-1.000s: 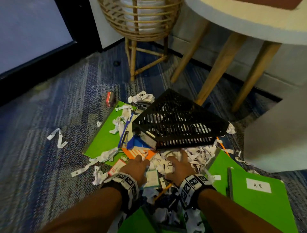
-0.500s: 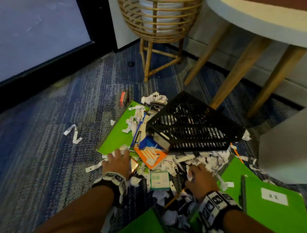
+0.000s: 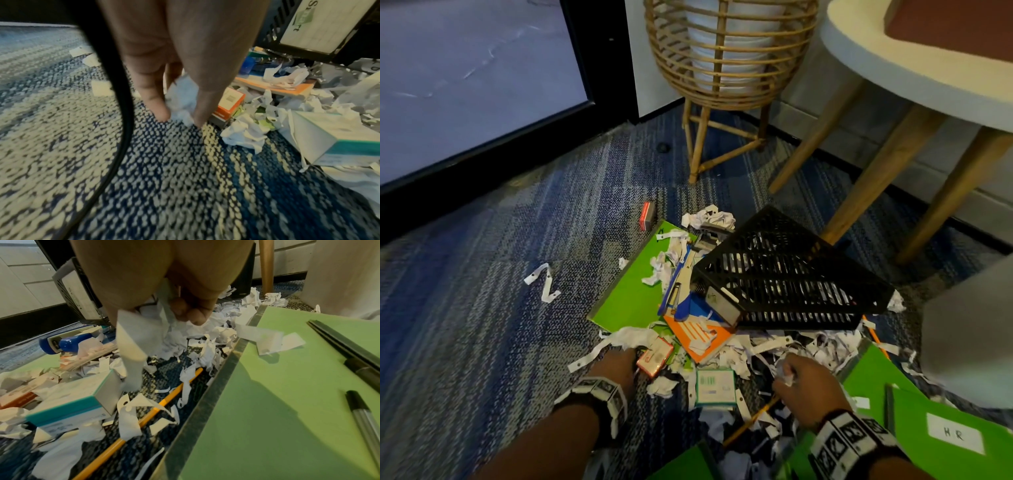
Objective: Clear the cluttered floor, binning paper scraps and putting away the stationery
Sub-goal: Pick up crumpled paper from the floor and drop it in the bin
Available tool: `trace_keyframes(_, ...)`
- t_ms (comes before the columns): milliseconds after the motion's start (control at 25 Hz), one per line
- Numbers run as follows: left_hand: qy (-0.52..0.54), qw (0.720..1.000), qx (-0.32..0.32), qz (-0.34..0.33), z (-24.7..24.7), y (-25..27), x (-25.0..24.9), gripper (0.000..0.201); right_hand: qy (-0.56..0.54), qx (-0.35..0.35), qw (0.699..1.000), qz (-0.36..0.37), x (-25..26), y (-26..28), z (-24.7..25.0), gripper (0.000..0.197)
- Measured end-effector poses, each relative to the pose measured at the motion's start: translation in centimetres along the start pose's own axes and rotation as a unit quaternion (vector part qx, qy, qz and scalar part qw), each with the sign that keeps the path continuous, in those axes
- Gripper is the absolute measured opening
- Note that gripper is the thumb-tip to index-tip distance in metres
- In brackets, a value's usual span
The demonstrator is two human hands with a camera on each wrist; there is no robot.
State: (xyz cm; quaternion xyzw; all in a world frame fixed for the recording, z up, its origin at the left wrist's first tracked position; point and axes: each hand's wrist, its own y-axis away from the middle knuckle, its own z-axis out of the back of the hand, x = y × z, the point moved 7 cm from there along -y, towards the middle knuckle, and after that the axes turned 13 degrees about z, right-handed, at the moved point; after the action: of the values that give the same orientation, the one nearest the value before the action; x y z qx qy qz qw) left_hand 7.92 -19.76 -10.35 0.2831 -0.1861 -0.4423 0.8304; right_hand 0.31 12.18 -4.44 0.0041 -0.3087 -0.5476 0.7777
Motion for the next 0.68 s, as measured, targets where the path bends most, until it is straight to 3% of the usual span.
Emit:
trace_keyframes(80,0.048,0.997,-0.054,-0.002,1.2,-0.4,-0.1,0.040,-0.002,-0.007,1.000,0.002,0.1,0.3,0.4,0.032)
trace_keyframes(160,0.069,0.994,-0.081,0.003,1.7,-1.2,0.2,0.055,-0.002,-0.012,1.000,0.007,0.2,0.7,0.7,0.033)
trace_keyframes(240,0.059,0.997,-0.059,0.002,1.3,-2.2,0.5,0.070,-0.010,-0.010,1.000,0.014,0.2,1.2,0.6,0.034)
trace_keyframes(400,0.016,0.998,-0.065,0.007,1.4,-2.8,0.2,0.031,-0.014,-0.008,1.000,0.019,-0.1,2.1,0.5,0.034)
trace_keyframes(560,0.008,0.997,-0.079,0.019,4.8,-2.6,0.4,0.037,-0.040,-0.021,0.998,0.034,0.4,2.8,2.3,0.036)
trace_keyframes(680,0.006,0.996,-0.089,0.008,10.2,-1.1,-0.4,0.034,-0.067,-0.072,0.993,0.065,1.3,3.5,5.7,0.037)
